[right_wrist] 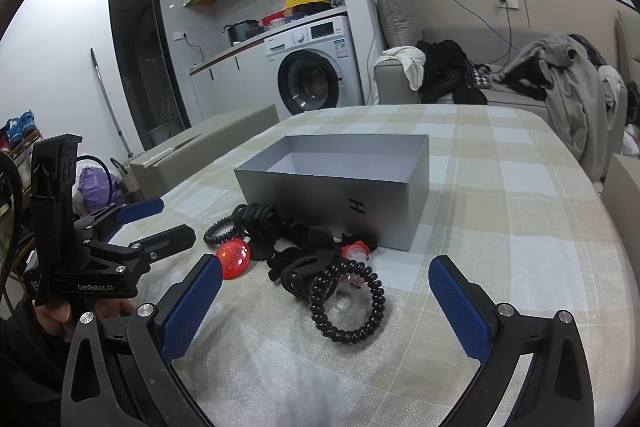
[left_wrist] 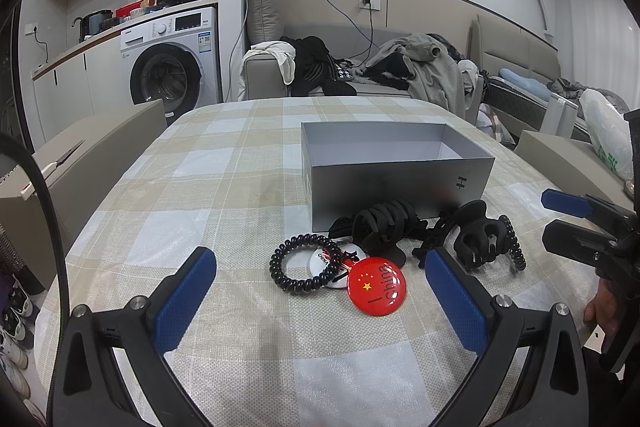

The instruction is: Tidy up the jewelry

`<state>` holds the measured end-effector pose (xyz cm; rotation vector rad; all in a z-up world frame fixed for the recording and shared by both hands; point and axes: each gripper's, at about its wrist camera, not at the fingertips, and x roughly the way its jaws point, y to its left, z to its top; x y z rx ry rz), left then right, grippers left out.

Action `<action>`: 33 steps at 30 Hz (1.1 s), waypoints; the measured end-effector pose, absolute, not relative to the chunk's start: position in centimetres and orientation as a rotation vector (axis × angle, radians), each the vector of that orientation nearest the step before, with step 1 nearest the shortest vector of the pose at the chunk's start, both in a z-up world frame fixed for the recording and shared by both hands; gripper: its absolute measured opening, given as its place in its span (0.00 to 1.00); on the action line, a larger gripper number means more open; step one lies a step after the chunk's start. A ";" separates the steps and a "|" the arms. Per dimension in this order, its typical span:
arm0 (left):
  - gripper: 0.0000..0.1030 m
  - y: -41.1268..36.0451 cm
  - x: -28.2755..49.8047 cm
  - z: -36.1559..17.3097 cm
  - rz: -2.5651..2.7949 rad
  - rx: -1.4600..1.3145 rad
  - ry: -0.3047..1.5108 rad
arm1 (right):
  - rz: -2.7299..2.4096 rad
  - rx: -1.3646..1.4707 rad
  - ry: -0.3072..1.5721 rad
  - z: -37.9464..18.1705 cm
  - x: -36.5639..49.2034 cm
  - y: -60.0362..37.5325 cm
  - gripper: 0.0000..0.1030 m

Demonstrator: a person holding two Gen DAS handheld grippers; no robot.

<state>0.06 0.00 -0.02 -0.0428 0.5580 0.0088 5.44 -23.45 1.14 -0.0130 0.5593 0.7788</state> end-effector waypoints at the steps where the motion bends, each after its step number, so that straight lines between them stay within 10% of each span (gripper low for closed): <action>1: 0.99 0.0 0.1 0.0 0.009 -0.043 0.558 | 0.778 -0.014 0.560 1.2 5.5 -23.5 1.00; 33: 0.99 0.1 -0.1 0.0 0.010 -0.037 0.560 | 0.767 -0.025 0.567 1.1 5.4 -23.6 1.00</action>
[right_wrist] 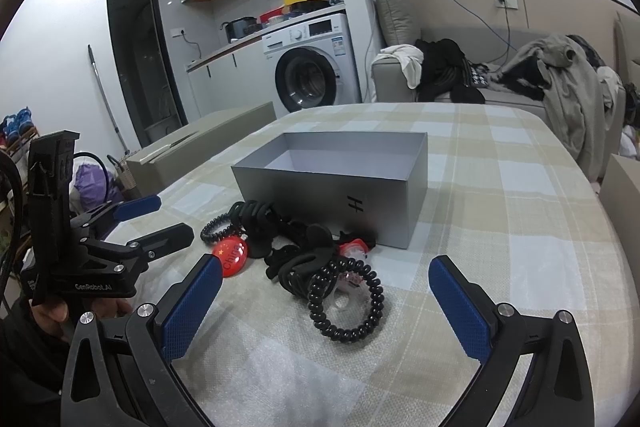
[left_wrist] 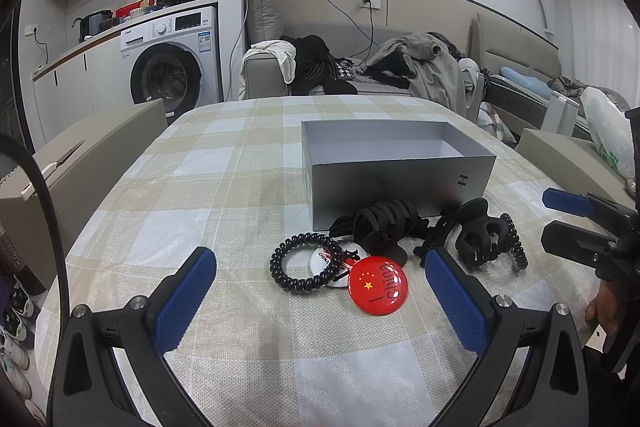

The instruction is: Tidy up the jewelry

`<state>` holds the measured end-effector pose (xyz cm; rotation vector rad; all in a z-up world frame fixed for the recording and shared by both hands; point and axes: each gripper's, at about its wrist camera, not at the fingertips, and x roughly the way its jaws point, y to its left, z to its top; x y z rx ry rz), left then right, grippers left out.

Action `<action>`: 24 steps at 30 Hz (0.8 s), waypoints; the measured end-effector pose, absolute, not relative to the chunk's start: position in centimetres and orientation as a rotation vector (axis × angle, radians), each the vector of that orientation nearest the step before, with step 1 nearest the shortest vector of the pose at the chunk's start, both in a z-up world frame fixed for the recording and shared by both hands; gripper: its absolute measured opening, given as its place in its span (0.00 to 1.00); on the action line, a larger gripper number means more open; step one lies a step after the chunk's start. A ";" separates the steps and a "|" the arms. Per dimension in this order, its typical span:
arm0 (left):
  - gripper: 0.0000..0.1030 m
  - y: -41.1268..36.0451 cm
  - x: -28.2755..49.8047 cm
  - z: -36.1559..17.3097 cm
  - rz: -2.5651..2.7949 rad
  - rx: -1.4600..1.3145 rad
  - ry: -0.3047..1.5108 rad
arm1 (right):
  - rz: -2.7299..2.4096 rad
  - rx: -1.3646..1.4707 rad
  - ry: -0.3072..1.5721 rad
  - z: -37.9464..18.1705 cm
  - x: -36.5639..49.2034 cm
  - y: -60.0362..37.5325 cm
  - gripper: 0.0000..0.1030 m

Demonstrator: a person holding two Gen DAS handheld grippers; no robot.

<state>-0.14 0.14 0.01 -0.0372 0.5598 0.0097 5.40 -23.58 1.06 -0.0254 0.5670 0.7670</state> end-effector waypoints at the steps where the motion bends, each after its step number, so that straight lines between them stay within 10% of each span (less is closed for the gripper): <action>1: 0.99 0.2 -0.2 0.0 0.010 -0.036 0.561 | 0.765 -0.026 0.568 1.1 5.4 -23.6 1.00; 24: 0.99 0.0 0.0 -0.6 0.022 -0.011 0.564 | 0.716 -0.052 0.589 1.1 5.7 -23.1 1.00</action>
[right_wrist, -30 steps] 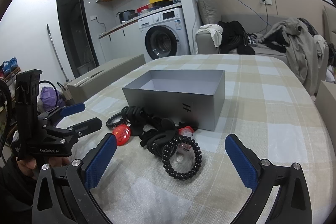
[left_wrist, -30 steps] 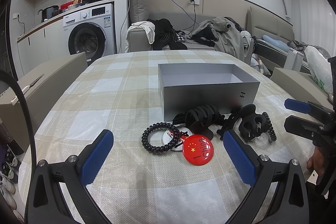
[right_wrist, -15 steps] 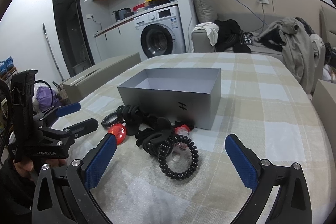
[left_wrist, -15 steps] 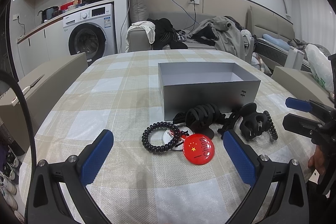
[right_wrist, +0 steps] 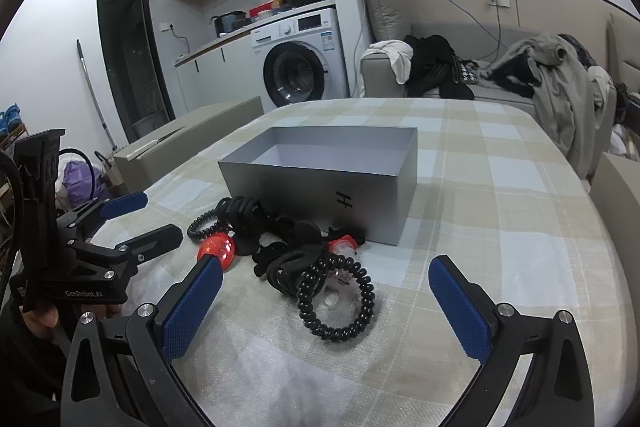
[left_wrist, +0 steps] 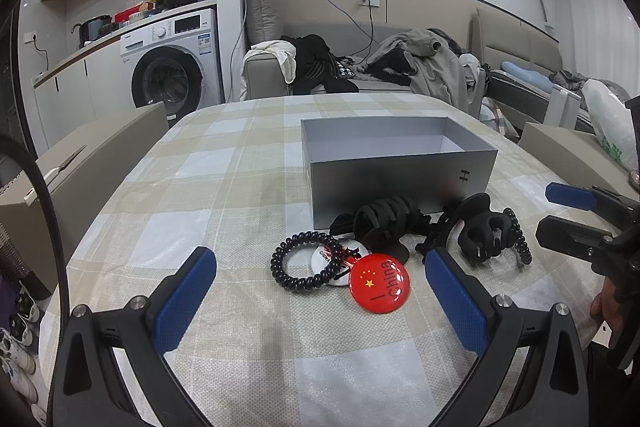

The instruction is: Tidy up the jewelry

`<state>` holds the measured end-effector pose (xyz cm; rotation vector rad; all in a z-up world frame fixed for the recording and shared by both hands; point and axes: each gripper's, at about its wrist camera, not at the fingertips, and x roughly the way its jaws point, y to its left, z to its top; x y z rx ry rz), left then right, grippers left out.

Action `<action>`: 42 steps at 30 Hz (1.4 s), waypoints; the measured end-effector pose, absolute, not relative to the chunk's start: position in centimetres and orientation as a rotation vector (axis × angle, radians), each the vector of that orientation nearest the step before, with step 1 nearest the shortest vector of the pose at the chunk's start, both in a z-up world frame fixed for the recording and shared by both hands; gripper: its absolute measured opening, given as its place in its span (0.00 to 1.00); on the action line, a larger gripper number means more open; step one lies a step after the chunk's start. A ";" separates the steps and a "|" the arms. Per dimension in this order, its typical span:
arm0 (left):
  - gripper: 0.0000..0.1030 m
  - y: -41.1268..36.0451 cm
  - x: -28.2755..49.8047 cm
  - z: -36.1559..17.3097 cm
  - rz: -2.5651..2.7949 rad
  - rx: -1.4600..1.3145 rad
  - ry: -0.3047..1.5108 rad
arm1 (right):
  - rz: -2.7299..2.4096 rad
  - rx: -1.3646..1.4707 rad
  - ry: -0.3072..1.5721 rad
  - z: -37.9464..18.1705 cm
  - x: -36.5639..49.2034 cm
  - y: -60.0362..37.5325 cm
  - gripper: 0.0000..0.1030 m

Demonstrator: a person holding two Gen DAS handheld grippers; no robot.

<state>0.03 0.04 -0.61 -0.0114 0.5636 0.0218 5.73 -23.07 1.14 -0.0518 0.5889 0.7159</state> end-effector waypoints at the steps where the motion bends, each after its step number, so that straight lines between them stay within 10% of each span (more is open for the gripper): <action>1: 0.99 0.0 0.0 -0.6 0.022 -0.011 0.563 | 0.715 -0.053 0.589 1.1 5.8 -23.0 1.00; 19: 0.99 0.5 0.8 -0.5 -0.006 -0.058 0.604 | 0.736 -0.024 0.661 1.1 6.2 -23.1 1.00; 36: 0.92 -0.2 0.8 -1.1 -0.061 -0.046 0.641 | 0.720 -0.028 0.823 -1.6 8.1 -22.7 0.65; 42: 0.89 -0.8 0.6 -1.1 -0.099 -0.034 0.652 | 0.747 -0.049 0.819 -1.5 7.6 -22.3 0.32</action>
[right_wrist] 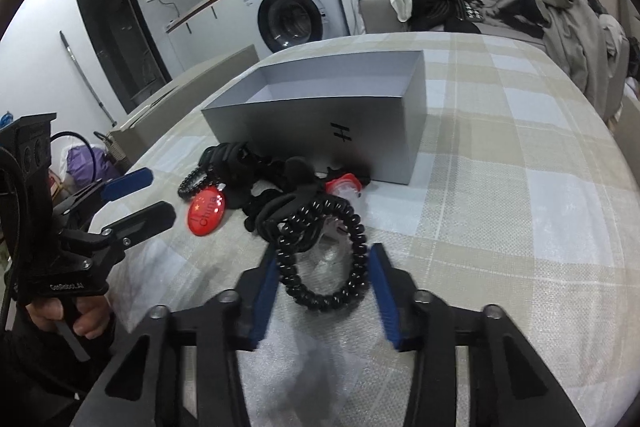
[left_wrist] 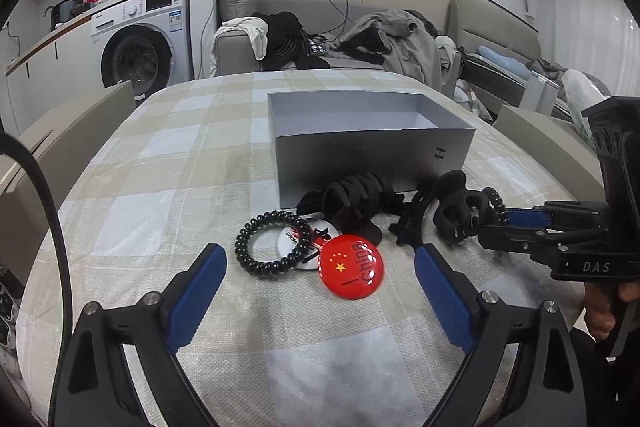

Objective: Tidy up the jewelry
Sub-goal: 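Grasp the black coiled hair tie with the right gripper and lift it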

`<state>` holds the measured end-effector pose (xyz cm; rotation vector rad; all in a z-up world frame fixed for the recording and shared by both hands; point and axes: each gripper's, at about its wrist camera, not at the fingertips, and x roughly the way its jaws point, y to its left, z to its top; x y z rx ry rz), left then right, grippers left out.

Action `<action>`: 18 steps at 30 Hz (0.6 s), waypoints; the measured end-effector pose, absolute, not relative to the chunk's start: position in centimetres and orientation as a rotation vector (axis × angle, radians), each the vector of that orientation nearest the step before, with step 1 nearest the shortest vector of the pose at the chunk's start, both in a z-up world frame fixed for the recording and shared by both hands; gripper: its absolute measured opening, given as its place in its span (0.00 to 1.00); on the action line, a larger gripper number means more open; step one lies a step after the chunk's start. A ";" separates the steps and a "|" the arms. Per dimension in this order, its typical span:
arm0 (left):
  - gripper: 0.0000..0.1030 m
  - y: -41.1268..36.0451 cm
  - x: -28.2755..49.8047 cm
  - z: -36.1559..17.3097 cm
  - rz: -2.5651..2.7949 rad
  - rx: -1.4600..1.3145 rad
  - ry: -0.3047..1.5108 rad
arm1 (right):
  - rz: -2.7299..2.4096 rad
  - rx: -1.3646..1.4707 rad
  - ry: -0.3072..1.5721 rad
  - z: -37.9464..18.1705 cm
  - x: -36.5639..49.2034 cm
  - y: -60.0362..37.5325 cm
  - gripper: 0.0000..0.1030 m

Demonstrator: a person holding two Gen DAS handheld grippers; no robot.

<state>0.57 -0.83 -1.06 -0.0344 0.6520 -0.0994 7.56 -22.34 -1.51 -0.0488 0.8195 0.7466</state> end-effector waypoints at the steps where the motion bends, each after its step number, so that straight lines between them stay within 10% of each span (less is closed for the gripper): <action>1: 0.89 -1.0 0.5 -1.0 -0.103 -0.031 0.650 | 0.751 -0.053 0.808 -1.3 7.3 -22.3 0.17; 8: 0.87 -1.0 0.4 -1.0 -0.126 -0.034 0.657 | 0.745 -0.011 0.731 0.1 7.0 -23.3 0.08; 15: 0.47 -1.7 1.2 -2.0 -0.165 -0.022 0.740 | 0.753 0.005 0.717 0.6 7.1 -23.3 0.08; 18: 0.46 -2.2 1.4 -2.6 -0.160 -0.002 0.774 | 0.759 0.003 0.716 0.7 7.1 -23.3 0.08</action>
